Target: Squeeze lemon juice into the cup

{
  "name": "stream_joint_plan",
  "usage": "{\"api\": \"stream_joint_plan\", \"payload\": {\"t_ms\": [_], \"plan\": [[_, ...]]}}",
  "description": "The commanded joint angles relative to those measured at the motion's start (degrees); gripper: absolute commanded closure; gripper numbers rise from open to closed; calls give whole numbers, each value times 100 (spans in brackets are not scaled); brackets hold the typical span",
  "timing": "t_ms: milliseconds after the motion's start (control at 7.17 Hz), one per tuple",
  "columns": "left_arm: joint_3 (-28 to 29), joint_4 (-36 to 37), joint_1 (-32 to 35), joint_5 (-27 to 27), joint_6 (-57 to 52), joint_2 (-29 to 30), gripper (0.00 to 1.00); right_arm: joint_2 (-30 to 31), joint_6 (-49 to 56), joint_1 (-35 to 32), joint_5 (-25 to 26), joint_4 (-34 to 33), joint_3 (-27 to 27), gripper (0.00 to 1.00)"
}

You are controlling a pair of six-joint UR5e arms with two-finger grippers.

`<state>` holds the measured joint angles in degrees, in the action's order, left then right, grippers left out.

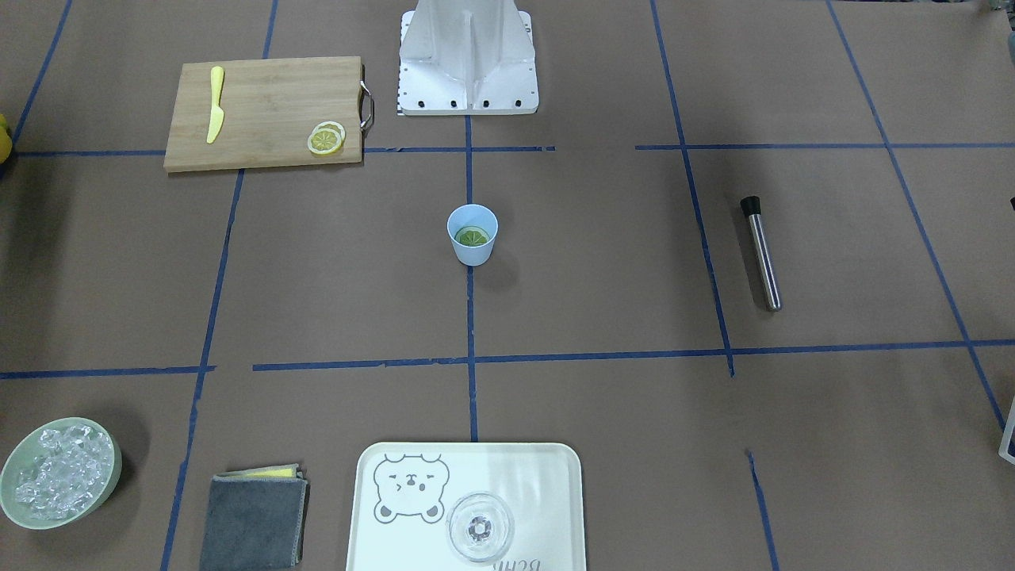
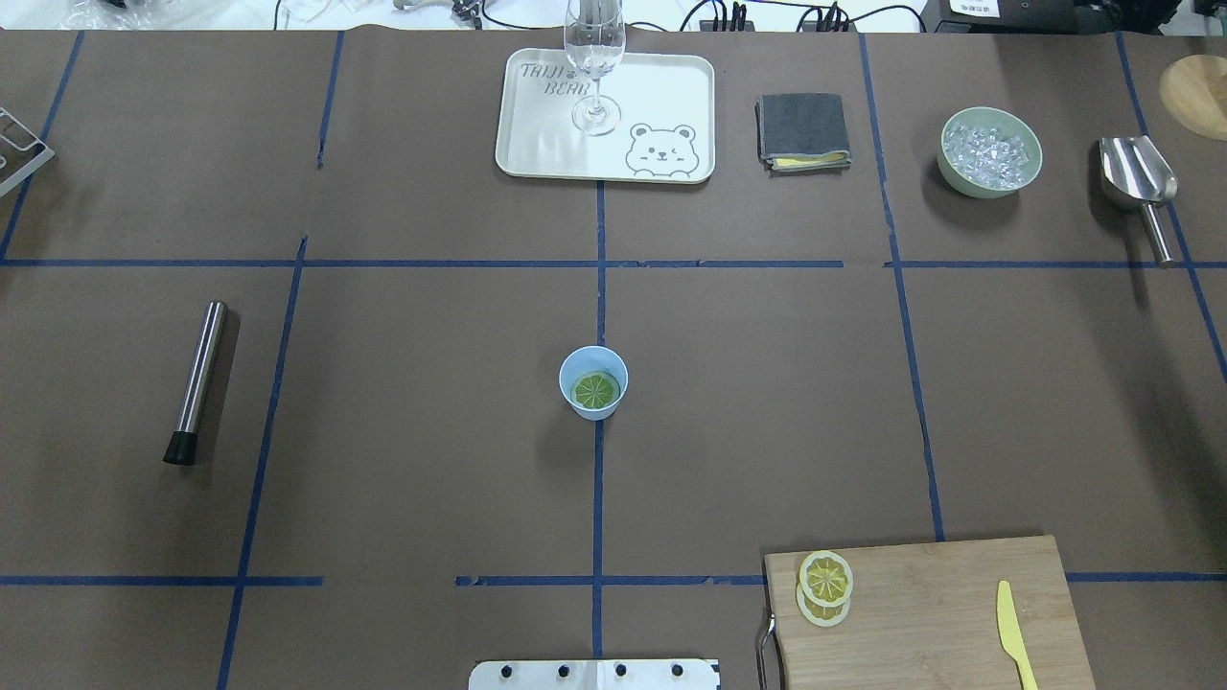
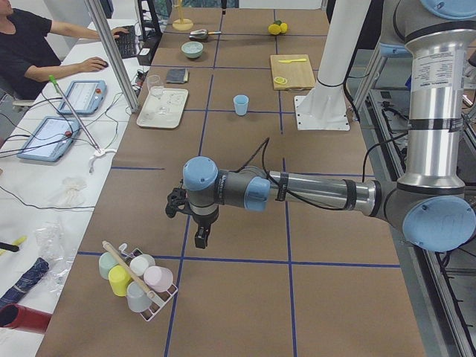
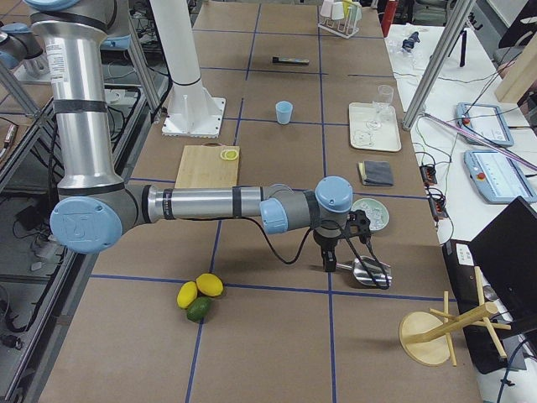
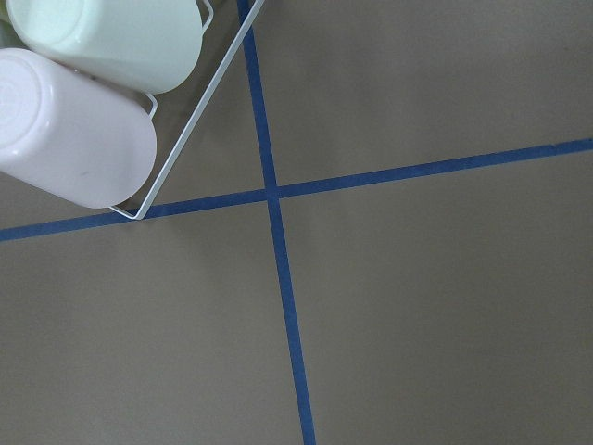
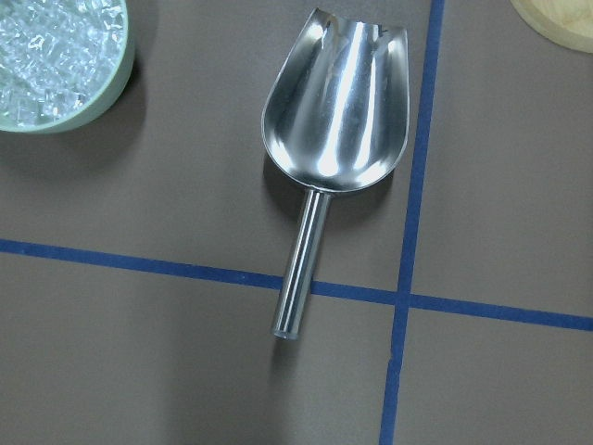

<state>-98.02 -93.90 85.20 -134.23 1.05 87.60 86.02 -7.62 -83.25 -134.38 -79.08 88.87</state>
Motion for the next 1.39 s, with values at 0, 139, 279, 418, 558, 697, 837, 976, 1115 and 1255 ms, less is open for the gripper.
{"api": "stream_joint_plan", "payload": {"t_ms": [0, 139, 279, 418, 558, 697, 837, 976, 1115, 1255], "plan": [[-50, 21, -12, 37, -52, 82, 0, -6, 59, 106, -27, -54, -10, 0], [-41, 29, -12, 28, -52, 160, 0, 3, 68, 237, -27, -63, -19, 0], [-50, 38, -12, 2, -52, 135, 0, 20, 94, 360, -27, -229, 16, 0], [-41, 47, -3, 2, -52, 91, 0, 20, 303, 362, -27, -474, 77, 0], [72, 12, -12, -7, -52, 82, 0, 12, 636, 240, -27, -772, 156, 0], [47, 12, -12, -16, -52, 90, 0, 81, 656, 221, -18, -853, 365, 0], [116, -32, -12, -16, -61, 134, 0, 38, 657, 230, 34, -889, 394, 0], [30, 29, -12, -25, -52, 143, 0, 47, 613, 239, 35, -855, 342, 0], [81, 21, -21, -16, -52, 143, 0, 64, 587, 239, 17, -828, 402, 0], [99, 12, -21, -7, -52, 169, 0, 82, 586, 239, 43, -819, 394, 0]]}}
